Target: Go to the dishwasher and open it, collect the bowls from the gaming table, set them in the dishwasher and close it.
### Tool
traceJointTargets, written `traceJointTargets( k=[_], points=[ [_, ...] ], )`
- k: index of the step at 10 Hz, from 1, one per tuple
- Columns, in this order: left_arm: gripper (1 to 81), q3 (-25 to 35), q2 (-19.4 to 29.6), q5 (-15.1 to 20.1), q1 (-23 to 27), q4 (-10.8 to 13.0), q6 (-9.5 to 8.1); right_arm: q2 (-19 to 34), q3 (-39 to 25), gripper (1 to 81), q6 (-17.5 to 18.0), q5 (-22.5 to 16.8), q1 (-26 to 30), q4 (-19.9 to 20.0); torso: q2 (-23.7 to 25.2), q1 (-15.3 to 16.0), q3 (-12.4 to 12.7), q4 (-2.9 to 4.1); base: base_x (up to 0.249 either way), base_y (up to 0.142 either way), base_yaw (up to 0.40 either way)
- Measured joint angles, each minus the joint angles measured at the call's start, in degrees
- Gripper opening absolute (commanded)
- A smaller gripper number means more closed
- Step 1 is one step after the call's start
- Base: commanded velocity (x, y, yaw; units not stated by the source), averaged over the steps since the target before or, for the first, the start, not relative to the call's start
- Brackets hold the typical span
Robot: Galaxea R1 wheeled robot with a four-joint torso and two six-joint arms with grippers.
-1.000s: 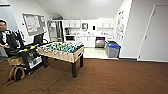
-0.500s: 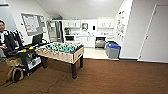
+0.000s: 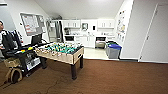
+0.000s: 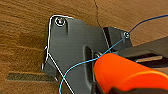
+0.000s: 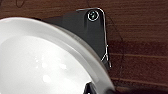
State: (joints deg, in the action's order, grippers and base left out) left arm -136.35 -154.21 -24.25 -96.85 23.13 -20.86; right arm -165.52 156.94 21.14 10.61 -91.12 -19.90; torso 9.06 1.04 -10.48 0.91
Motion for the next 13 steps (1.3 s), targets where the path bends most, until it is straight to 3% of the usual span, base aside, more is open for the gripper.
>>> traceJointTargets(
  k=[10, 13],
  points=[
    [1.0, 0.0, -0.1, -0.2, -0.4, 0.0, 0.02, 0.4, 0.3, 1.0, 0.3, 0.0, -0.1, 0.0, 0.0, 0.0, 0.0, 0.0, 0.109, 0.0, 0.0],
    [1.0, -0.1, 0.1, -0.2, -0.4, 0.0, 0.02, 0.2, 0.1, 1.0, 0.3, 0.0, -0.3, 0.0, 0.0, 0.0, 0.0, 0.0, 0.124, -0.079, 0.0]
  ],
)
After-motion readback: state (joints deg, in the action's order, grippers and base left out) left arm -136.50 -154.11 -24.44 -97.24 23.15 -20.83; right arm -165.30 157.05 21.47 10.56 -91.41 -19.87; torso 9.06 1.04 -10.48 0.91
